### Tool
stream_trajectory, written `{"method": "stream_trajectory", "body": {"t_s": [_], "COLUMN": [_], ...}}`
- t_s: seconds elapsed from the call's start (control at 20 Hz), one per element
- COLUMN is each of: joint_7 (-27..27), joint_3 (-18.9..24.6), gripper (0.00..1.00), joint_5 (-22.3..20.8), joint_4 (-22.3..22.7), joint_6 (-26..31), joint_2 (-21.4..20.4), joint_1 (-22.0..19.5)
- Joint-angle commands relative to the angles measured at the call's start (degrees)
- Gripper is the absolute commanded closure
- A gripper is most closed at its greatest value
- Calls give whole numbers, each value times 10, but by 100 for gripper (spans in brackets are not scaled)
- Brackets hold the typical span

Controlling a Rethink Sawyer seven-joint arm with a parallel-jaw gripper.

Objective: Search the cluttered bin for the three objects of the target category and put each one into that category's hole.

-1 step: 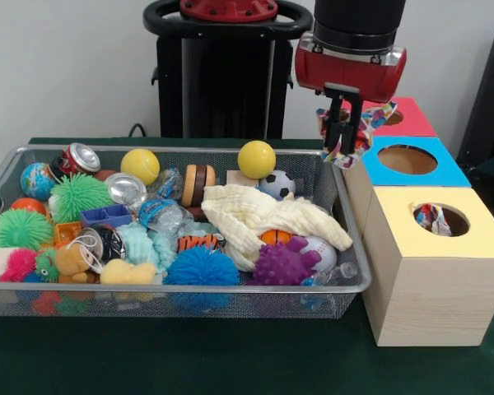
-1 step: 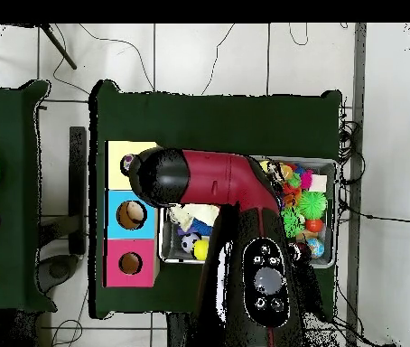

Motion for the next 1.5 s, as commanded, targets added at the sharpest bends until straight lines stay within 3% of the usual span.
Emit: {"method": "stream_trajectory", "body": {"t_s": [0.05, 0.65, 1.25, 1.5], "joint_7": [149, 190, 226, 247], "joint_3": [-21, -64, -109, -125], "gripper": [100, 100, 100, 100], "joint_5": [31, 76, 130, 147], "joint_4": [9, 45, 26, -6], "joint_6": [-11, -85, -85, -72], "joint_2": [24, 44, 79, 100], "joint_1": [6, 58, 125, 145]}}
